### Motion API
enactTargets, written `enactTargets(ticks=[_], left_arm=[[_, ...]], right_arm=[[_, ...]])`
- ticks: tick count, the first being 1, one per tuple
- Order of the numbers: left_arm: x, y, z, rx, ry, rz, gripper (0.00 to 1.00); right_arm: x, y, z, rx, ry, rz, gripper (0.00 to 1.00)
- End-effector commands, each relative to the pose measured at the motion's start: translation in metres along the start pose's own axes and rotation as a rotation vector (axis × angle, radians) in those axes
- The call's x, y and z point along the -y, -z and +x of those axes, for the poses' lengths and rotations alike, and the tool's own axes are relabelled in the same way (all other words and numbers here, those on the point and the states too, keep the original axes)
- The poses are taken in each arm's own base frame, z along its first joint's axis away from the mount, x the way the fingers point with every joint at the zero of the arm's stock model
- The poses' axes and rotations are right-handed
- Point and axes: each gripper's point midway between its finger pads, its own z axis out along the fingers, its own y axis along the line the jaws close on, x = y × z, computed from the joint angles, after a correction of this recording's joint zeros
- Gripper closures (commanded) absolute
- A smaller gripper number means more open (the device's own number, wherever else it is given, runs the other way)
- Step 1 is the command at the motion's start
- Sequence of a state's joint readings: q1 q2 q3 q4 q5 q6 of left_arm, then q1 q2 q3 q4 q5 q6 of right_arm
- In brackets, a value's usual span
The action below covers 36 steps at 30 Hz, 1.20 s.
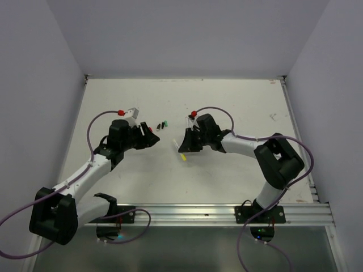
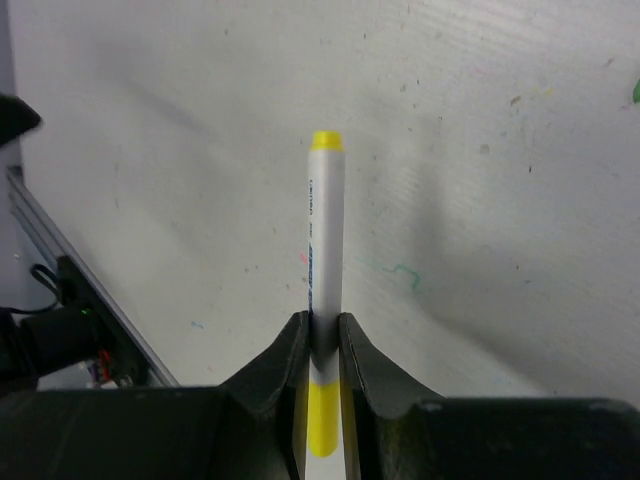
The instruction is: Open the pen caps
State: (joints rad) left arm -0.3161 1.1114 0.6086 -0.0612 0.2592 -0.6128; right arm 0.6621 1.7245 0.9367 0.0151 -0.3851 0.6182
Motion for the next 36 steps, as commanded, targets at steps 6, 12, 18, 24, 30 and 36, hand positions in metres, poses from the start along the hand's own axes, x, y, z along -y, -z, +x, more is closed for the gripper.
enactTargets(ticks=[6, 12, 18, 24, 30, 36], left_arm=[[0.073, -0.001, 0.026, -0.015, -0.052, 0.389, 0.41], [0.085, -0.009, 0.036, -0.033, -0.023, 0.436, 0.36], [0.090, -0.013, 0.031, -0.015, -0.010, 0.437, 0.35], [0.096, -0.017, 0.026, -0.010, 0.001, 0.447, 0.36], [0.098, -0.023, 0.030, -0.026, 0.015, 0.443, 0.39], [0.106, -0.025, 0.031, -0.034, 0.020, 0.465, 0.48]], right_arm=[[-0.067, 0.032, -0.061, 0.209, -0.104, -0.255, 1.00], [-0.091, 0.046, -0.077, 0.267, -0.127, -0.352, 1.00], [-0.094, 0.050, -0.077, 0.277, -0.136, -0.370, 1.00], [-0.093, 0.049, -0.075, 0.278, -0.145, -0.380, 1.00], [-0.093, 0.051, -0.076, 0.293, -0.146, -0.378, 1.00], [-0.093, 0.051, -0.075, 0.294, -0.150, -0.386, 1.00]])
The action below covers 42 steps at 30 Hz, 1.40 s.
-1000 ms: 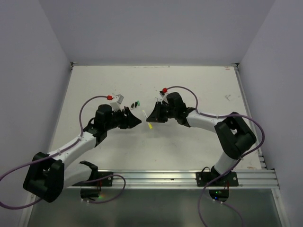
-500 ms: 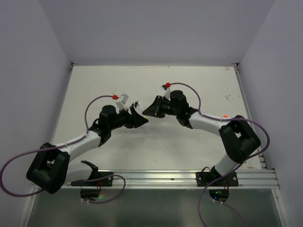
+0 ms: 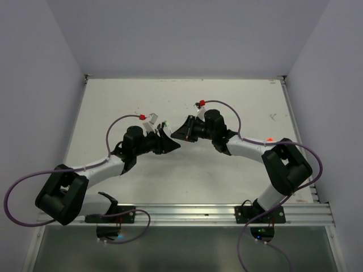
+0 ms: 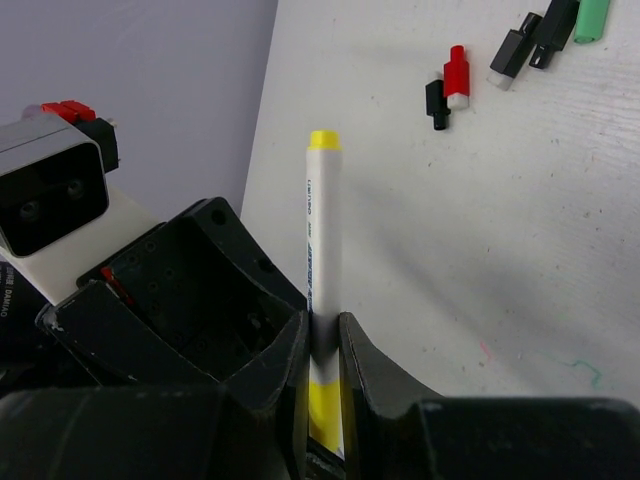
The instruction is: Open the pen caps
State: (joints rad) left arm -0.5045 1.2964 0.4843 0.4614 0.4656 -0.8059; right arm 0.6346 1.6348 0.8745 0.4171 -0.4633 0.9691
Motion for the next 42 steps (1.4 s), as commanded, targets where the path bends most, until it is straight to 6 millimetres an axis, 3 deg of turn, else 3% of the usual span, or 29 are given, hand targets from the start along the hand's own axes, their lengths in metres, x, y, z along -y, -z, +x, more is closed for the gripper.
enactTargets(ticks=[1, 4, 6, 7, 8, 12, 14, 17, 23, 25, 27, 32, 33, 35, 40, 42], left_arm=[[0.023, -0.006, -0.022, 0.057, -0.033, 0.066, 0.52], [0.023, -0.007, -0.023, 0.055, -0.033, 0.062, 0.62], [0.023, -0.007, -0.022, 0.050, -0.033, 0.057, 0.77], [0.023, -0.008, -0.023, 0.049, -0.034, 0.058, 0.94], [0.022, -0.008, -0.022, 0.044, -0.029, 0.056, 1.00], [0.024, -0.007, -0.019, 0.029, -0.037, 0.069, 1.00], [0.023, -0.006, -0.017, 0.026, -0.045, 0.071, 1.00], [0.024, -0.005, -0.014, 0.015, -0.048, 0.078, 1.00], [0.029, -0.007, -0.013, -0.008, -0.045, 0.103, 1.00], [0.031, -0.008, -0.015, -0.009, -0.049, 0.108, 1.00], [0.034, -0.008, -0.016, -0.014, -0.057, 0.122, 1.00], [0.046, -0.004, -0.003, -0.065, -0.105, 0.223, 1.00], [0.048, -0.002, -0.001, -0.071, -0.114, 0.245, 1.00], [0.057, 0.005, 0.008, -0.085, -0.135, 0.316, 1.00], [0.077, 0.022, 0.013, -0.089, -0.177, 0.434, 1.00], [0.080, 0.025, 0.015, -0.099, -0.186, 0.442, 1.00]], right_arm=[[-0.023, 0.008, -0.008, 0.040, 0.032, -0.073, 1.00], [-0.023, 0.008, -0.007, 0.040, 0.032, -0.073, 1.00], [-0.021, 0.009, -0.006, 0.038, 0.034, -0.069, 1.00], [-0.021, 0.009, -0.006, 0.039, 0.043, -0.070, 1.00], [-0.020, 0.009, -0.005, 0.034, 0.047, -0.072, 1.00], [-0.019, 0.010, -0.003, 0.029, 0.079, -0.072, 0.98], [-0.021, 0.009, -0.002, 0.017, 0.103, -0.078, 0.86], [-0.023, 0.007, -0.001, -0.002, 0.119, -0.093, 0.76], [-0.027, 0.002, 0.002, -0.017, 0.162, -0.089, 0.71], [-0.026, 0.000, 0.003, -0.018, 0.168, -0.085, 0.73], [-0.023, 0.000, 0.001, -0.004, 0.169, -0.067, 0.98], [-0.022, 0.010, -0.023, 0.131, 0.226, -0.066, 1.00], [-0.039, 0.015, -0.037, 0.199, 0.260, -0.146, 1.00], [-0.039, 0.027, -0.049, 0.242, 0.237, -0.198, 1.00], [-0.070, 0.053, -0.093, 0.334, 0.210, -0.400, 1.00], [-0.073, 0.054, -0.097, 0.319, 0.209, -0.419, 1.00]])
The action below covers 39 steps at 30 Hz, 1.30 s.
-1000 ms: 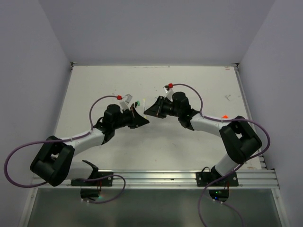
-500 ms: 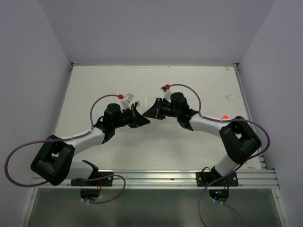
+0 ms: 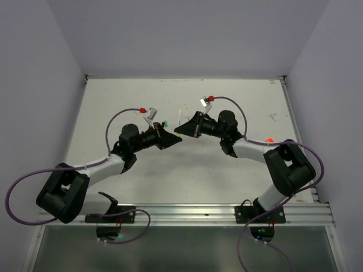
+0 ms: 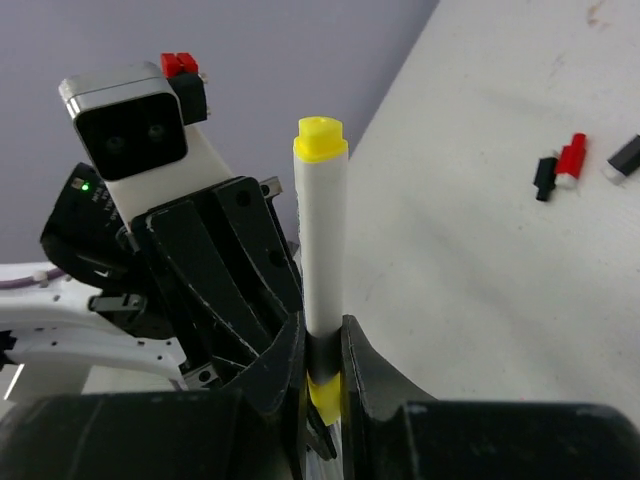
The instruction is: Open the pen caps
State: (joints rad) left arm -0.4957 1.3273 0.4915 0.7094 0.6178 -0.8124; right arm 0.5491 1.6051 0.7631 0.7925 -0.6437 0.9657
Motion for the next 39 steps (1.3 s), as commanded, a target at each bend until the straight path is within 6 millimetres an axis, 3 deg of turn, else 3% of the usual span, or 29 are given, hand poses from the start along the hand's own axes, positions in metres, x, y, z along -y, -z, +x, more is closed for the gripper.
enactTargets(ticks=[1, 6, 7, 9, 11, 12, 15, 16, 17, 18, 19, 21, 24, 27, 33, 39], left_arm=[[0.041, 0.017, 0.029, -0.143, -0.064, 0.207, 1.00], [0.040, 0.019, 0.034, -0.153, -0.065, 0.207, 1.00], [0.043, 0.020, 0.032, -0.141, -0.066, 0.221, 1.00], [0.049, 0.022, 0.034, -0.147, -0.066, 0.261, 1.00], [0.049, 0.022, 0.032, -0.130, -0.047, 0.250, 1.00], [0.043, 0.020, 0.031, -0.126, -0.042, 0.214, 1.00], [-0.028, 0.013, 0.021, -0.122, -0.007, -0.213, 1.00], [-0.071, 0.028, 0.017, -0.098, 0.007, -0.483, 1.00], [-0.092, 0.039, 0.015, -0.084, 0.021, -0.627, 1.00], [-0.109, 0.053, 0.017, -0.075, 0.050, -0.746, 1.00], [-0.128, 0.071, 0.016, -0.046, 0.051, -0.882, 1.00], [-0.138, 0.082, 0.010, 0.014, 0.082, -0.949, 1.00], [-0.149, 0.097, 0.002, 0.111, 0.116, -1.022, 1.00], [-0.158, 0.107, -0.009, 0.174, 0.103, -1.085, 1.00], [-0.183, 0.113, -0.013, 0.202, 0.145, -1.121, 1.00], [-0.206, 0.121, -0.012, 0.209, 0.191, -1.142, 1.00]], right_arm=[[-0.037, 0.009, -0.087, 0.252, 0.103, -0.145, 1.00], [-0.027, 0.007, -0.088, 0.227, 0.059, -0.172, 1.00], [-0.044, 0.011, -0.090, 0.225, 0.068, -0.259, 1.00], [-0.057, 0.013, -0.088, 0.208, 0.070, -0.365, 1.00], [-0.056, 0.015, -0.093, 0.222, 0.030, -0.407, 1.00], [-0.048, 0.014, -0.095, 0.226, 0.013, -0.377, 1.00], [-0.006, 0.009, -0.098, 0.221, 0.014, -0.137, 1.00], [0.028, 0.008, -0.087, 0.153, 0.021, 0.062, 1.00], [0.058, 0.013, -0.095, 0.195, 0.023, 0.238, 1.00], [0.087, 0.023, -0.079, 0.101, 0.019, 0.413, 1.00], [0.102, 0.030, -0.076, 0.081, 0.024, 0.498, 1.00], [0.135, 0.054, -0.071, 0.026, 0.069, 0.713, 1.00], [0.165, 0.085, -0.070, 0.002, 0.125, 0.926, 1.00], [0.189, 0.102, -0.068, -0.046, 0.128, 1.042, 1.00], [0.224, 0.117, -0.061, -0.131, 0.111, 1.154, 1.00], [0.238, 0.122, -0.058, -0.179, 0.122, 1.207, 1.00]])
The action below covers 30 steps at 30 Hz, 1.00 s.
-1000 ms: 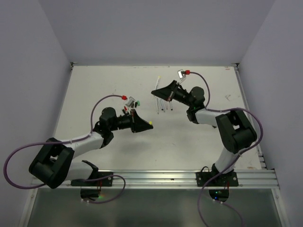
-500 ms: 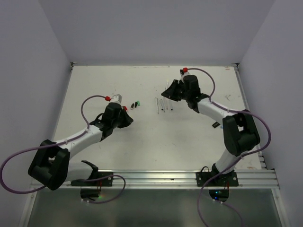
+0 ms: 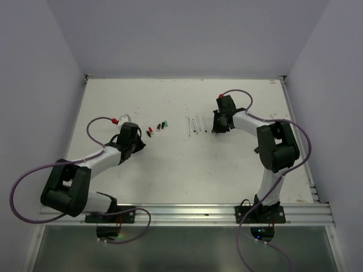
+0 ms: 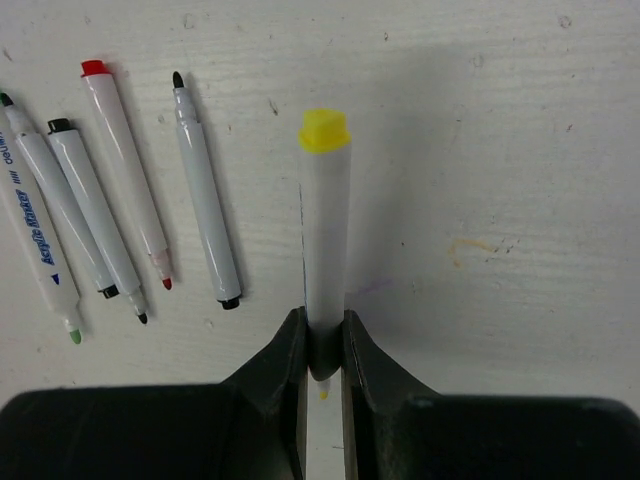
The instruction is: Open the pen caps
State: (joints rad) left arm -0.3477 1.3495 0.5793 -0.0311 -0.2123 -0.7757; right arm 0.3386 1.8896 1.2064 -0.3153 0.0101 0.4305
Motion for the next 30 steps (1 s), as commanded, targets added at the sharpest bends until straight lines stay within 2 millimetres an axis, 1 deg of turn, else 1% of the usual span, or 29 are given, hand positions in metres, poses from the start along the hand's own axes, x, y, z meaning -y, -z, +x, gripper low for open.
enactTargets(ticks=[1, 2, 3, 4, 5, 7, 8, 9, 11, 13, 14, 15, 16, 19, 21, 24, 25, 26, 28, 29, 30], left_arm=[[-0.006, -0.014, -0.010, 0.029, 0.047, -0.005, 1.00], [-0.008, -0.015, -0.012, 0.030, 0.055, -0.009, 1.00], [-0.006, -0.017, -0.015, 0.040, 0.058, 0.004, 1.00], [-0.006, -0.018, -0.012, 0.032, 0.059, 0.013, 1.00], [-0.006, -0.019, -0.014, 0.036, 0.065, 0.016, 0.98], [-0.005, -0.023, -0.014, 0.032, 0.072, 0.018, 0.90], [-0.005, -0.024, -0.016, 0.034, 0.076, 0.020, 0.83], [-0.005, -0.027, -0.014, 0.026, 0.076, 0.020, 0.79], [-0.004, -0.031, -0.015, 0.021, 0.082, 0.022, 0.73], [-0.006, -0.036, -0.012, 0.006, 0.085, 0.018, 0.69], [-0.005, -0.037, -0.010, 0.000, 0.083, 0.020, 0.65], [-0.005, -0.039, -0.011, -0.001, 0.084, 0.019, 0.62], [-0.007, -0.041, -0.008, -0.009, 0.084, 0.009, 0.59], [-0.008, -0.044, -0.006, -0.017, 0.082, 0.006, 0.53], [-0.007, -0.043, -0.007, -0.015, 0.082, 0.011, 0.52], [-0.008, -0.040, -0.013, -0.002, 0.082, 0.002, 0.45], [-0.008, -0.039, -0.015, 0.004, 0.082, -0.001, 0.42], [-0.008, -0.037, -0.016, 0.004, 0.082, -0.007, 0.40], [-0.006, -0.030, -0.026, 0.033, 0.085, -0.006, 0.34], [-0.007, -0.026, -0.027, 0.036, 0.085, -0.012, 0.34], [-0.005, -0.021, -0.034, 0.057, 0.087, -0.004, 0.33]], right_arm=[[0.006, 0.000, -0.014, 0.013, 0.052, 0.054, 1.00], [0.005, -0.001, -0.014, 0.011, 0.052, 0.053, 1.00], [0.004, -0.002, -0.016, 0.013, 0.053, 0.047, 1.00], [0.003, -0.005, -0.014, 0.006, 0.054, 0.044, 0.99], [0.001, -0.006, -0.014, 0.000, 0.054, 0.031, 0.98], [-0.001, -0.008, -0.016, 0.002, 0.057, 0.024, 0.94], [-0.003, -0.008, -0.017, 0.005, 0.055, 0.019, 0.92], [-0.004, -0.009, -0.017, 0.003, 0.059, 0.016, 0.89], [-0.005, -0.009, -0.017, -0.001, 0.067, 0.009, 0.83], [-0.005, -0.010, -0.017, -0.002, 0.070, 0.008, 0.81], [-0.005, -0.010, -0.017, -0.004, 0.067, 0.010, 0.79], [-0.005, -0.010, -0.018, -0.004, 0.069, 0.010, 0.77], [-0.005, -0.010, -0.018, -0.003, 0.070, 0.012, 0.75], [-0.007, -0.008, -0.022, 0.007, 0.068, 0.009, 0.72], [-0.007, -0.005, -0.027, 0.020, 0.065, 0.009, 0.69], [-0.012, 0.003, -0.036, 0.047, 0.065, -0.007, 0.64], [-0.013, 0.005, -0.037, 0.051, 0.062, -0.009, 0.63], [-0.015, 0.008, -0.041, 0.061, 0.058, -0.013, 0.59], [-0.017, 0.018, -0.049, 0.092, 0.045, -0.015, 0.56], [-0.016, 0.024, -0.053, 0.104, 0.037, -0.004, 0.51], [-0.015, 0.028, -0.058, 0.119, 0.025, 0.007, 0.49]])
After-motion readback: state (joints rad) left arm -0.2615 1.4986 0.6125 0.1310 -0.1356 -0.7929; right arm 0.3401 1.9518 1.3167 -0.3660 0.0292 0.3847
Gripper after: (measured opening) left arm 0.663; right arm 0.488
